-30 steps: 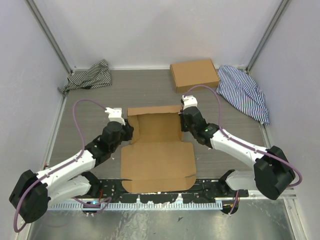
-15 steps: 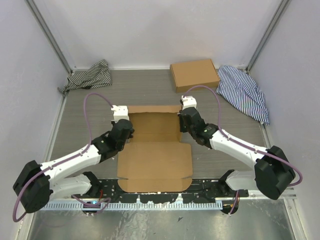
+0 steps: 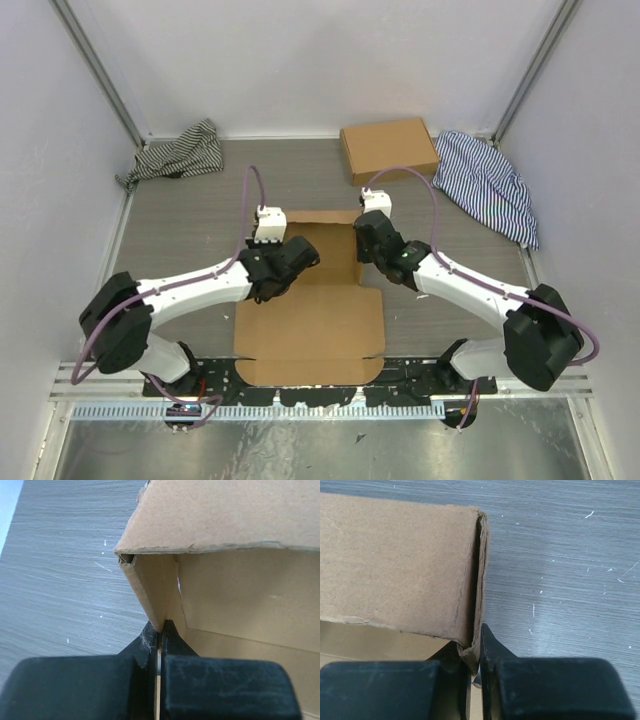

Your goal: Fold the paper box

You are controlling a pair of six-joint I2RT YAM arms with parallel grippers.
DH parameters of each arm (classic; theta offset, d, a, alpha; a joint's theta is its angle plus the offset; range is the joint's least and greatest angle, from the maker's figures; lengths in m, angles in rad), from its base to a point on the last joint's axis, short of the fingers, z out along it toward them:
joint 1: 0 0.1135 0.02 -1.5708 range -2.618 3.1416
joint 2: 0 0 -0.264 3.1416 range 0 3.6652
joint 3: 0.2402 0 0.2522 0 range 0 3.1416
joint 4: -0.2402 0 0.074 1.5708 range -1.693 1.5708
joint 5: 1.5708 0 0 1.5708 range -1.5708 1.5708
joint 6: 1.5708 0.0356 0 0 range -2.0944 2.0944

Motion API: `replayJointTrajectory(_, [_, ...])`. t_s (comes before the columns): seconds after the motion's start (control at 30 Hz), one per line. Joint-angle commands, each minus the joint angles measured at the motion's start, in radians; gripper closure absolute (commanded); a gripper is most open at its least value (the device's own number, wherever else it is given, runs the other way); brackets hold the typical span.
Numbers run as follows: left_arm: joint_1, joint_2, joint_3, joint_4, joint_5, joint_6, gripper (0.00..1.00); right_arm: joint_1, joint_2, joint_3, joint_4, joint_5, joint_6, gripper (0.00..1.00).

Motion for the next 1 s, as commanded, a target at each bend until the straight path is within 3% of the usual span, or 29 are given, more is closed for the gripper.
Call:
replayJointTrajectory(0.0, [-0.002,0.066,0.069,-0.264,-0.138,-0.203,1.0,0.02,-0.001,0.057,0.018,0.005,0.048,0.99])
replayJointTrajectory(0.17, [-0.003,0.079,0.105,-0.357,-0.149,-0.324,1.0,0.024,-0.001,0.064,0.006,0.013,0.068,0.99])
replayJointTrajectory(0.33, [-0.014,0.075,0.134,-0.369,-0.127,-0.326,0.98,0.024,0.006,0.071,0.0,0.018,0.071,0.99])
replayJointTrajectory(0.4, [-0.027,0.058,0.134,-0.349,-0.107,-0.302,0.89,0.023,0.014,0.072,-0.003,0.018,0.071,0.99])
replayJointTrajectory(0.47, [-0.038,0.036,0.13,-0.325,-0.086,-0.273,0.7,0.024,0.023,0.079,-0.007,0.019,0.072,0.99])
replayJointTrajectory(0.57, [-0.044,0.004,0.126,-0.317,-0.057,-0.259,0.6,0.024,0.038,0.088,-0.014,0.024,0.074,0.99])
replayJointTrajectory(0.97, [-0.102,-0.163,0.134,-0.422,0.027,-0.259,0.53,0.024,0.067,0.129,-0.069,0.058,0.096,0.99])
